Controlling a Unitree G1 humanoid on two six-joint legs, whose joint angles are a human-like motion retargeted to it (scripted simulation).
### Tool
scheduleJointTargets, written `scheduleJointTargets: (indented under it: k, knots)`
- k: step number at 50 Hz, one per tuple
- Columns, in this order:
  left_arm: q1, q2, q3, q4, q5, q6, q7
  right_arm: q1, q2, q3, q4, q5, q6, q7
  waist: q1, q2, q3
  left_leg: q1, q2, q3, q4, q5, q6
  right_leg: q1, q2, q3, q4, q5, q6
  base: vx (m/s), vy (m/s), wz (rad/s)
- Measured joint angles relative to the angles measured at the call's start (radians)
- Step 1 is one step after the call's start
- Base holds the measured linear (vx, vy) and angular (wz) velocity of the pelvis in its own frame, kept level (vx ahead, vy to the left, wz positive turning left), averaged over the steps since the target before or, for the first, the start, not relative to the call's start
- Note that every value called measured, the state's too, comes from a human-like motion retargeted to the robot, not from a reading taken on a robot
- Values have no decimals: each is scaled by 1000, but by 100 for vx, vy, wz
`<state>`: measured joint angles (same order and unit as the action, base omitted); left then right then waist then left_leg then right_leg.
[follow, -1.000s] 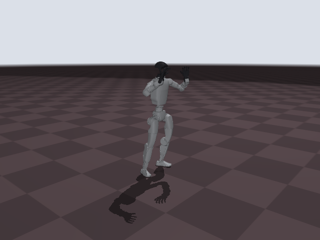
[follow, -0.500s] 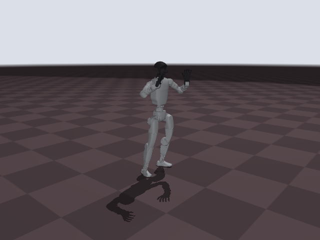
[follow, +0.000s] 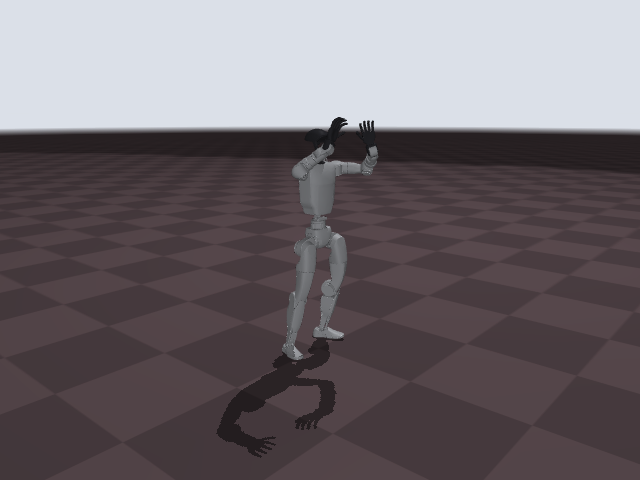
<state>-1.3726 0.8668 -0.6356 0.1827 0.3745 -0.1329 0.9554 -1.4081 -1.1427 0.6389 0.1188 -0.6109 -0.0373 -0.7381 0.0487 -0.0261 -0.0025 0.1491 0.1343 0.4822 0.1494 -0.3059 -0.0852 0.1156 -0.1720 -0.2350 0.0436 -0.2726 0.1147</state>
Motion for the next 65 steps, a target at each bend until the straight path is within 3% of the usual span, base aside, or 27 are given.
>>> scheduleJointTargets:
  k: [3, 5, 8, 10, 18, 25, 32, 37, 41, 45, 53, 65]
  knots:
    - [-418, -163, -328, 586, -79, 58, 59, -477, 221, 409, 521, 101, 67, -62, -9, 22, -42, -15, 2, -9, 1, 11, -8, -4, 0, -15, -4, 8, 5, -1, 1, 21]
    - [-621, -335, -476, 1014, -158, 174, 26, -674, 376, 574, 867, 289, 110, -83, 7, 29, -54, -42, -2, -10, 4, 17, 5, -19, -4, -27, -19, 22, 9, -1, 1, 19]
    - [-780, -495, -516, 1356, -391, 133, -172, -818, 556, 550, 1238, 532, 97, 13, 14, 34, -60, -55, -3, -21, 4, 22, -3, -23, -6, -43, -21, 24, 16, 1, 1, 21]
    - [-844, -522, -490, 1382, -485, 124, -186, -880, 608, 496, 1345, 601, 106, 44, 18, 34, -62, -61, -4, -29, 4, 24, -9, -22, -7, -52, -23, 23, 19, 3, 0, 21]
    - [-861, -431, -570, 1120, -277, 118, -128, -889, 527, 641, 1106, 450, 88, 15, 17, 37, -61, -56, -3, -51, 15, 14, -18, 5, -8, -74, -30, 12, 13, 2, 0, 10]
    - [-770, -294, -494, 848, -180, 133, -140, -777, 384, 526, 792, 442, 76, 9, 21, 37, -52, -45, -1, -48, 18, 9, -2, 12, -6, -65, -24, 7, 0, 0, 0, 0]
    - [-449, -78, -179, 262, -144, 101, -59, -411, 93, 203, 211, 435, -9, 29, 27, 36, -21, -43, -1, -53, 20, 6, 2, 13, -5, -59, -21, 4, -12, 0, 0, 0]
    - [-50, 11, 180, -140, 37, 109, -42, 146, -62, -268, -218, 297, -50, 45, 4, 38, 45, -45, -2, -78, 31, 3, 6, 27, -7, -76, -17, 0, -15, -2, 0, 14]
    - [279, -13, 411, -351, 72, 80, -64, 612, -19, -625, -431, 223, -77, 94, -21, 28, 79, -52, -4, -91, 35, 4, -1, 28, -8, -86, -17, 0, -18, -1, 0, 10]
    - [515, -55, 494, -457, 30, 41, -85, 900, 29, -786, -536, 204, -94, 133, -17, 17, 91, -55, -7, -83, 29, 7, -1, 17, -11, -77, -17, 2, -14, 0, 0, -5]
    - [740, -66, 527, -503, -63, 18, -121, 1153, 61, -897, -605, 215, -90, 131, 5, 5, 107, -50, -11, -56, 25, 9, 12, 2, -15, -51, -15, 7, -9, -1, 0, -10]
    - [793, -3, 552, -528, 8, 42, -104, 1175, 119, -943, -666, 177, -86, 106, 6, 3, 110, -45, -9, -44, 11, 13, 15, -9, -10, -37, -13, 10, -6, 0, 0, 0]
